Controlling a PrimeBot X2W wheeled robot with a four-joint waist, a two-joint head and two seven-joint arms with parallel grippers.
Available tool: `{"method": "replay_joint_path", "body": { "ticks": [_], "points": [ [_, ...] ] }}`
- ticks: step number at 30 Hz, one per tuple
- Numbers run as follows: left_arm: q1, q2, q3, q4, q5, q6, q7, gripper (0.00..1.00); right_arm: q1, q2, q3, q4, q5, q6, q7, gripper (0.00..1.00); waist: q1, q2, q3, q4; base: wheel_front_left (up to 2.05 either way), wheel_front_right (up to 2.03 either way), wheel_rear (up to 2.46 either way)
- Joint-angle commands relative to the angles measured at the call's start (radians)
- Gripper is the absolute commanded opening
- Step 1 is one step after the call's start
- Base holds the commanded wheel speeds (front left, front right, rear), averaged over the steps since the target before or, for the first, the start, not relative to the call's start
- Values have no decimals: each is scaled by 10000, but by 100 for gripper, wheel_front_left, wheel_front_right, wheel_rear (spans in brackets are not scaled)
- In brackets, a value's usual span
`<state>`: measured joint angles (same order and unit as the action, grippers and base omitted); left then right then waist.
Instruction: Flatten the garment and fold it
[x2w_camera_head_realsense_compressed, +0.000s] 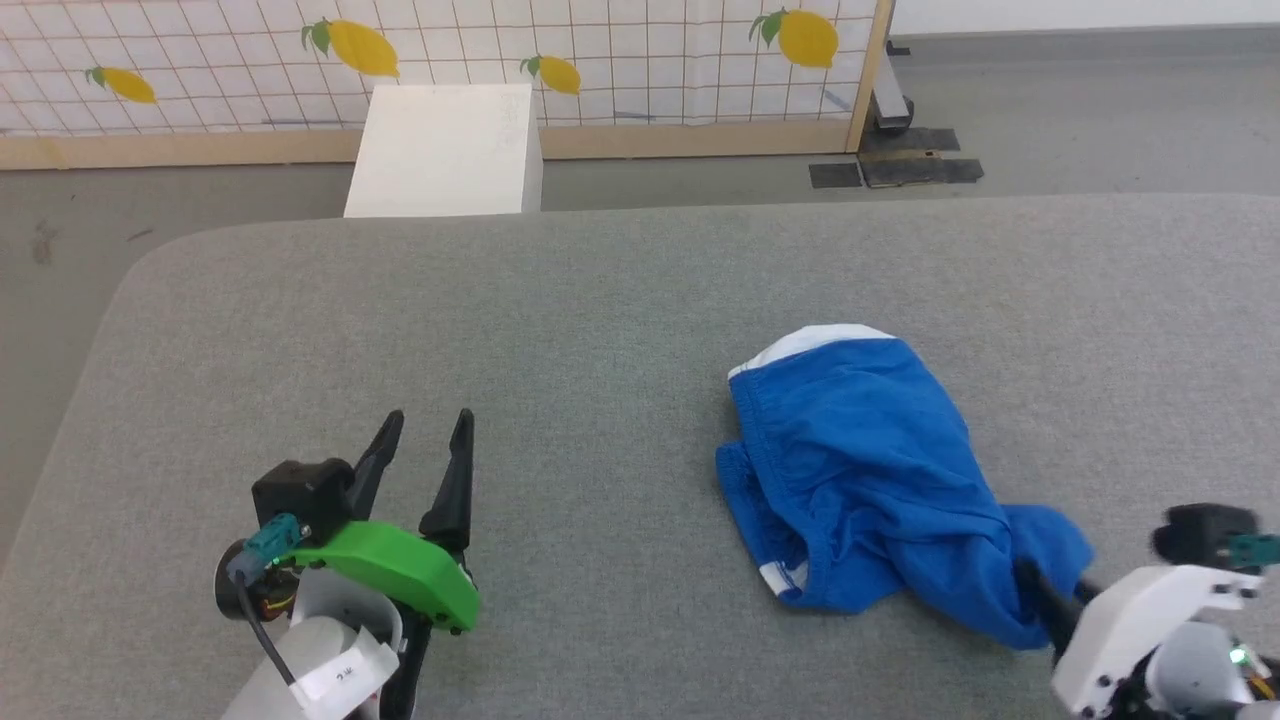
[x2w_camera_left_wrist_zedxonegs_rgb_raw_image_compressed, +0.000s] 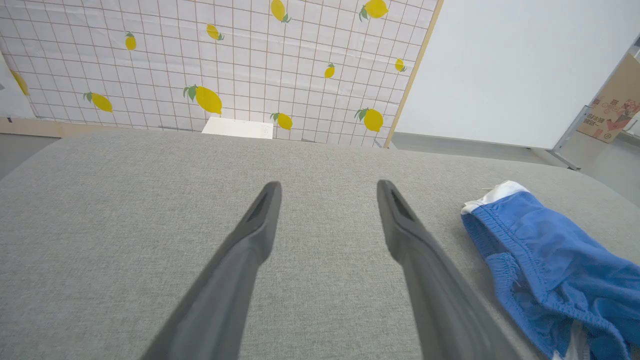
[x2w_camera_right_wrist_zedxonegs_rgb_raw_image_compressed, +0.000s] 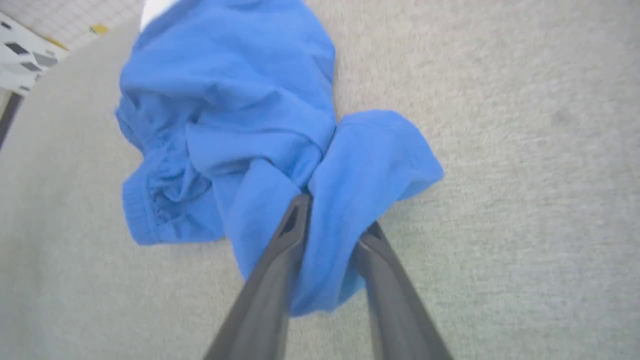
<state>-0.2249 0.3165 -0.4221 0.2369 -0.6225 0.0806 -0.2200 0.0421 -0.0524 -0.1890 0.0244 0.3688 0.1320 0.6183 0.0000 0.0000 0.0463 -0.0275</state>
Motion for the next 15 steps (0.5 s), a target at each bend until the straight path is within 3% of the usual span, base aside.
{"method": "replay_joint_path", "body": {
  "ticks": [1,8,12,15],
  "points": [
    [127,-12,-20,41,-140,10,20,100,-80,10,-174,-227,91,-13,-372,100,0,0,-81,-25,0,0,0],
    [234,-246,-34,64,-379,16,2,100,-336,19,-1255,-781,804,-13,-2839,100,0,0,-281,-116,0,0,0],
    [128,-550,-13,83,-661,20,95,100,-334,20,-1679,-619,842,-13,-3411,100,0,0,-275,-192,0,0,0],
    [-345,-849,-259,233,-852,2,786,100,-388,21,-1746,-564,777,-13,-3491,100,0,0,-156,-292,0,0,0]
  ]
}}
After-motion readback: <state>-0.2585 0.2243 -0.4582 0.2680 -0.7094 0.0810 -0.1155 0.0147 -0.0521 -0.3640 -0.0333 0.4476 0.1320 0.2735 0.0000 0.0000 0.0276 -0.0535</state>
